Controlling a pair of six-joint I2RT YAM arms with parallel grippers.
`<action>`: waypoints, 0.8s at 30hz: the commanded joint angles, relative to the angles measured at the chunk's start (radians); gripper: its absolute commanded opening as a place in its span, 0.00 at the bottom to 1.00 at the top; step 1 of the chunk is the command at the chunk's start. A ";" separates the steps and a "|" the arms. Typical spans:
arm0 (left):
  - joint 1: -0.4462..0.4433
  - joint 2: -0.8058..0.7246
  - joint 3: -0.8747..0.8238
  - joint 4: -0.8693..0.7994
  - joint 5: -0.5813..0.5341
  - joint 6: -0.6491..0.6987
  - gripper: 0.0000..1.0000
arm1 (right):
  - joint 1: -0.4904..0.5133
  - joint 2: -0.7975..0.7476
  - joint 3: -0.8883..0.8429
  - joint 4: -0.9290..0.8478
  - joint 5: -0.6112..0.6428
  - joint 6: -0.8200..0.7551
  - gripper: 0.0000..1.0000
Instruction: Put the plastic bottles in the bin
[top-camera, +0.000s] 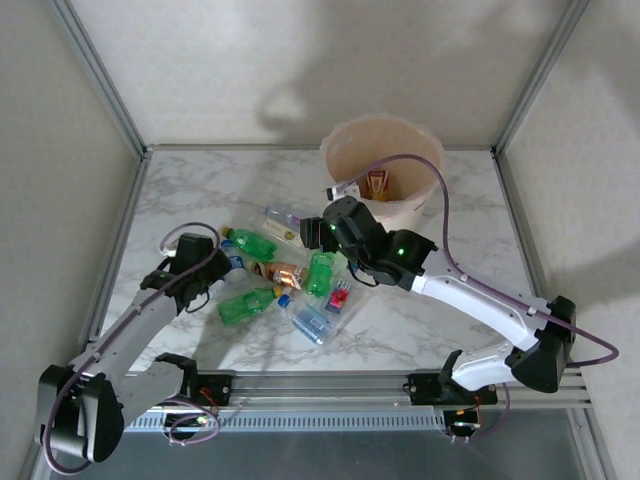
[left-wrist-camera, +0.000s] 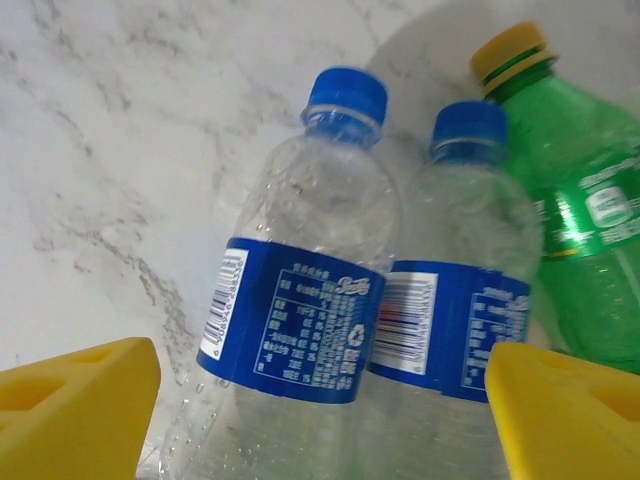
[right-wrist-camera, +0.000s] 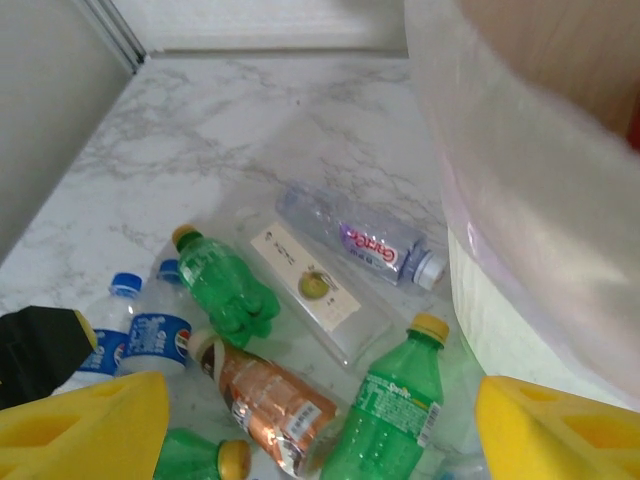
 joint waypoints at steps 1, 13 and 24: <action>0.014 0.033 -0.007 0.006 0.019 -0.017 0.79 | 0.006 -0.018 -0.032 0.053 0.001 0.003 0.80; 0.024 0.110 -0.030 0.059 -0.028 -0.046 0.78 | 0.006 0.011 -0.048 0.052 0.021 -0.015 0.80; 0.094 0.087 -0.066 0.060 -0.094 -0.062 0.82 | 0.004 0.018 -0.072 0.068 0.006 -0.002 0.82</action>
